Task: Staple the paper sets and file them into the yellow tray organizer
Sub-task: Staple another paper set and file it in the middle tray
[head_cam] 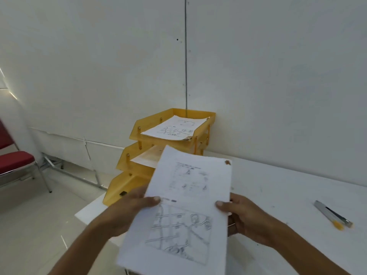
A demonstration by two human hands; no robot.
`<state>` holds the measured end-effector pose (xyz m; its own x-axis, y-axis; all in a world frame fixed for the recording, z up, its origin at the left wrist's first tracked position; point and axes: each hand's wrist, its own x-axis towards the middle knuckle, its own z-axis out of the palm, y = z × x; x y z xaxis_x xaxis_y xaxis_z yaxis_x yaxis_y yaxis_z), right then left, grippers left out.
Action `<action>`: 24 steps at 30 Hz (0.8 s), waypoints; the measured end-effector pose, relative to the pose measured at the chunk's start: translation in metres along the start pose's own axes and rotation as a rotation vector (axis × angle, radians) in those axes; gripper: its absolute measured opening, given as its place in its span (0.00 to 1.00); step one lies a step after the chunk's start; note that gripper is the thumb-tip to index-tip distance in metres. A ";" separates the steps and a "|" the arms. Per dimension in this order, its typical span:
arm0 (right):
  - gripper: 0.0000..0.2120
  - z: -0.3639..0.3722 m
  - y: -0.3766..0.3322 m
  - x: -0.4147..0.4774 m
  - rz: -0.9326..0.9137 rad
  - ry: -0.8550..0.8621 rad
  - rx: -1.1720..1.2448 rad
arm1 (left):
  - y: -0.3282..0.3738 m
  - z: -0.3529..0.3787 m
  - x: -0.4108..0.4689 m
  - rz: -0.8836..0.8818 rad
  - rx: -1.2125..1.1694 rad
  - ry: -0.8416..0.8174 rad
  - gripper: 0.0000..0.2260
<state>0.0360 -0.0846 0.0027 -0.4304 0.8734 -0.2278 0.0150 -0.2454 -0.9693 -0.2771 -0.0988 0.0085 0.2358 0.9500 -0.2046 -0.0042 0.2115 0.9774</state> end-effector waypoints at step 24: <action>0.14 0.140 -0.010 0.104 0.226 0.065 0.491 | 0.030 -0.167 0.030 -0.196 0.013 0.014 0.24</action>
<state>-0.1352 -0.0500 0.0016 -0.4083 0.7963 -0.4463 -0.3291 -0.5845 -0.7417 -0.4327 -0.0258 0.0224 0.2178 0.8940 -0.3916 0.0527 0.3898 0.9194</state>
